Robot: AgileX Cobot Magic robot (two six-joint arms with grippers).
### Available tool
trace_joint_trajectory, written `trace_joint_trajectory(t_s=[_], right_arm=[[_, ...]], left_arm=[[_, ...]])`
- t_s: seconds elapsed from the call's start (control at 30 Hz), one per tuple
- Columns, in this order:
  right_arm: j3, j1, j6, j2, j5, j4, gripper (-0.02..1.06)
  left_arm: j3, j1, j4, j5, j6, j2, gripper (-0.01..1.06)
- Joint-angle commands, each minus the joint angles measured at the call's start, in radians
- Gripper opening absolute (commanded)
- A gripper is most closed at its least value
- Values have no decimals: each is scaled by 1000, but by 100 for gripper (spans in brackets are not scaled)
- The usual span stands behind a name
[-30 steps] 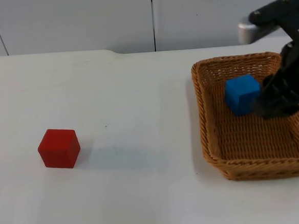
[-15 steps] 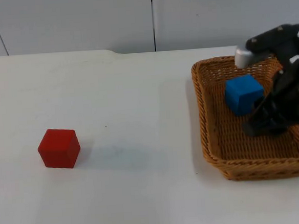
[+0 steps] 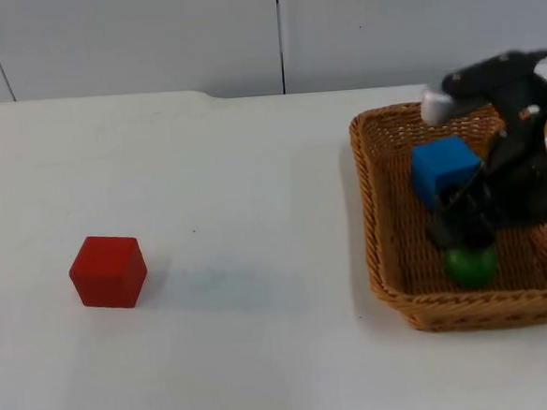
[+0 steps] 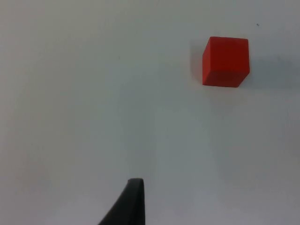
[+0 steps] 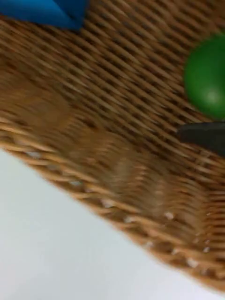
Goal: Place all geometric objects except the red cube into the basket.
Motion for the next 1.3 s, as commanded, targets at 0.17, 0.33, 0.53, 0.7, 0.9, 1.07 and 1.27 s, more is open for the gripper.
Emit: trace_joint_trajectory(t_s=[0.17, 0.33, 0.53, 0.7, 0.9, 1.07, 1.27], right_arm=[[6, 4, 3, -353, 92, 12, 70], [6, 4, 3, -673, 186, 17, 70], [6, 4, -39, -947, 332, 17, 70], [6, 6, -45, -1074, 474, 23, 70], [6, 6, -226, -1188, 582, 184, 70], [29, 6, -304, -1305, 741, 226, 70], [125, 6, -300, -1494, 781, 233, 70]], left_arm=[[1, 2, -11, -9, 5, -6, 105], [1, 2, -20, -9, 5, -6, 105], [1, 2, -41, -7, 20, -6, 105], [1, 2, -118, 31, 138, -6, 105], [1, 2, -244, 33, 222, -29, 105], [1, 2, -236, 8, 222, -185, 105], [1, 2, -166, 8, 162, -443, 105]])
